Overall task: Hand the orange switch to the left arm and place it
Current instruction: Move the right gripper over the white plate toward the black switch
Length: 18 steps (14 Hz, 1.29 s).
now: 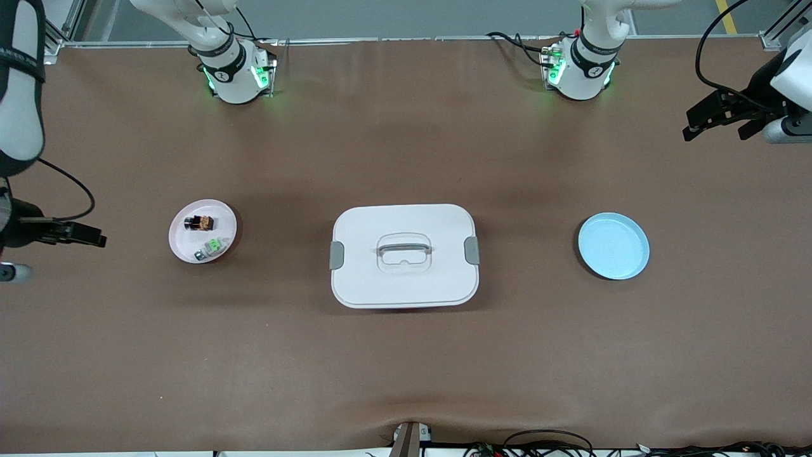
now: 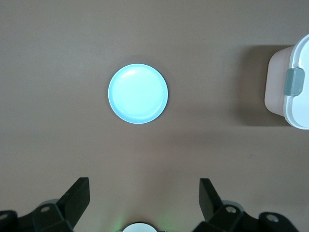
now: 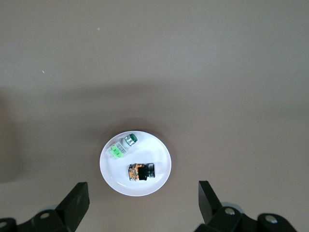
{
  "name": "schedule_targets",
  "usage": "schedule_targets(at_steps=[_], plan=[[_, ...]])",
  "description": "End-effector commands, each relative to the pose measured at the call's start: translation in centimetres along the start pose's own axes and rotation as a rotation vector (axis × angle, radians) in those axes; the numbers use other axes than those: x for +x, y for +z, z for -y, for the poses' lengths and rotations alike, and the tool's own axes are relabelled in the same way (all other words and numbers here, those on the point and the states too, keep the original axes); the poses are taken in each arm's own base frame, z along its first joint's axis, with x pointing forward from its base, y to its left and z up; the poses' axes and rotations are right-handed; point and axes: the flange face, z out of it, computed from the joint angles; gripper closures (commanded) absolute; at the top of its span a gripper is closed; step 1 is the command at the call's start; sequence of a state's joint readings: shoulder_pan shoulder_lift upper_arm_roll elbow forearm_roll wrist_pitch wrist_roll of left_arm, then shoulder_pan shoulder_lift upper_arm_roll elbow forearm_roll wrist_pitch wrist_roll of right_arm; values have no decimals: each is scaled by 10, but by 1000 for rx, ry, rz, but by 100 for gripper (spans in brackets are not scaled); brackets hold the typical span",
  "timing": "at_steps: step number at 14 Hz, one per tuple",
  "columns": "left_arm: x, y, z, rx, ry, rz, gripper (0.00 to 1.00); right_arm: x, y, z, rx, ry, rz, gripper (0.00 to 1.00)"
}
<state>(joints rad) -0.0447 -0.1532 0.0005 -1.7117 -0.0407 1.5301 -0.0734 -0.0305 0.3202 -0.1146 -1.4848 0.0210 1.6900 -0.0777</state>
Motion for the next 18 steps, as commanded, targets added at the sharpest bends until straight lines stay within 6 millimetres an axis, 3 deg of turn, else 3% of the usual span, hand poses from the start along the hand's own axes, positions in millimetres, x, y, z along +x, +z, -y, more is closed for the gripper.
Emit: schedule_targets(at_steps=[1, 5, 9, 12, 14, 18], plan=[[1, -5, -1, 17, 23, 0, 0, -7, 28, 0, 16, 2, 27, 0], [1, -7, -1, 17, 24, -5, 0, -10, 64, -3, 23, 9, 40, 0], [1, -8, -1, 17, 24, -8, 0, -24, 151, -7, 78, 55, 0, 0], [1, -8, -1, 17, 24, -8, 0, -39, 193, -11, 71, -4, -10, 0], [1, -8, -1, 17, 26, -8, 0, -49, 207, -18, 73, -3, 6, 0], [1, -8, 0, 17, 23, -8, 0, -71, 222, -12, 72, -10, 14, 0]])
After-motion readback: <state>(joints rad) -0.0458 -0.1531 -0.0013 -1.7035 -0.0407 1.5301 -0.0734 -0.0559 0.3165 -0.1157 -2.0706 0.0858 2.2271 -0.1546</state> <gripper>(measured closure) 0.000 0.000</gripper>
